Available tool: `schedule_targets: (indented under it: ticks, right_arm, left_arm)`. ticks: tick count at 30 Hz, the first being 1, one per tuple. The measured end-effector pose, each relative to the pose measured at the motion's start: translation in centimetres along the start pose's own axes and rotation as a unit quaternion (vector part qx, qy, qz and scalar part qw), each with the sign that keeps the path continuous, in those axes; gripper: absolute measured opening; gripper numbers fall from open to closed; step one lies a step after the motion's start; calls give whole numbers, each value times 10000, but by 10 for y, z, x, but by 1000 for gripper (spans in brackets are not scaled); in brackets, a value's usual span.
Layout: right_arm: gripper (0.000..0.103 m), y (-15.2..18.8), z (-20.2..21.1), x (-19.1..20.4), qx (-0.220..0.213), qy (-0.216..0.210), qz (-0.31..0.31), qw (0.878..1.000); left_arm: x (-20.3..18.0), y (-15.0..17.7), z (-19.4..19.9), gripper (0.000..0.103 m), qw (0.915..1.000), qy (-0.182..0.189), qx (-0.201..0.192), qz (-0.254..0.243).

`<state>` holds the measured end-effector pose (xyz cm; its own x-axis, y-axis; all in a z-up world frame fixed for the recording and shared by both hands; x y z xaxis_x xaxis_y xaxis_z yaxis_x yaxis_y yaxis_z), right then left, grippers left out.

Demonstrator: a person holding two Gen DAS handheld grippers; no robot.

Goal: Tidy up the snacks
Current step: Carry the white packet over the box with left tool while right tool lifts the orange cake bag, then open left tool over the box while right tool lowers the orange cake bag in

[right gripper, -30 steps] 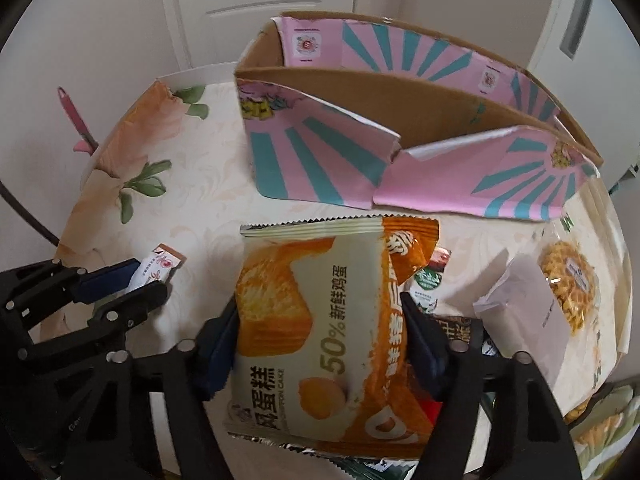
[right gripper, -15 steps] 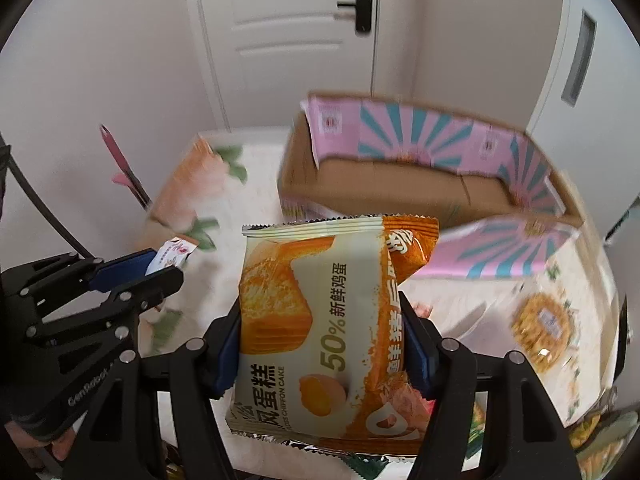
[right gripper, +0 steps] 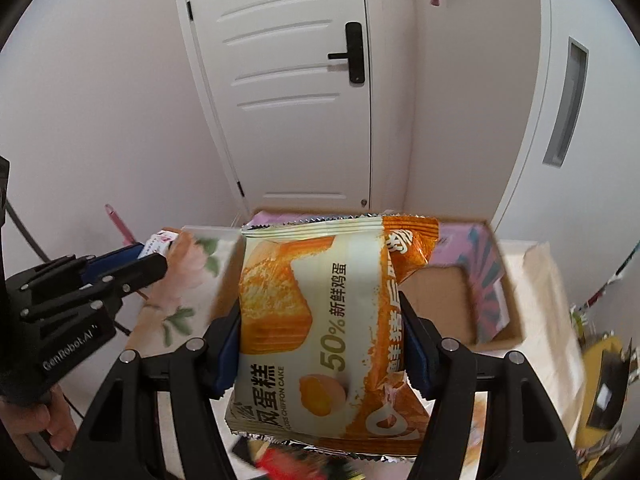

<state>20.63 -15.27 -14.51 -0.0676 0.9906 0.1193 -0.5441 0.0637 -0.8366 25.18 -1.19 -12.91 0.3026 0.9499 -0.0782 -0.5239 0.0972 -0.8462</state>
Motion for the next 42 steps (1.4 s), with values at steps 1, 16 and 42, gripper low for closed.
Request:
schedule_targets:
  ticks: [1, 16, 42]
  right_arm:
    - [62, -4, -4, -11, 30, -21, 13, 10000]
    - [62, -9, -79, -110, 619, -213, 68, 9978]
    - [62, 19, -126, -128, 1376, -76, -614, 9886]
  left_arm:
    - [-6, -3, -7, 20, 10000, -18, 3, 17]
    - [-63, -10, -119, 20, 9978, -170, 601, 225]
    - [-36, 66, -168, 102, 9857, -259, 1653, -184]
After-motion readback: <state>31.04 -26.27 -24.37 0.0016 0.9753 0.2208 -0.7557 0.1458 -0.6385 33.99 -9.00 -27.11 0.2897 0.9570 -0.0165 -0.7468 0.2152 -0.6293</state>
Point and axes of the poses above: each gripper's, at about its wrist camera, not at the fingertips, and z roughly against the way its jaws point, x to its left, y to its underside, the point moved 5 cm from there along -z, roughly the way its jaws point, and after that the axes turned 13 degrees about -x, right-handed, at the moved point
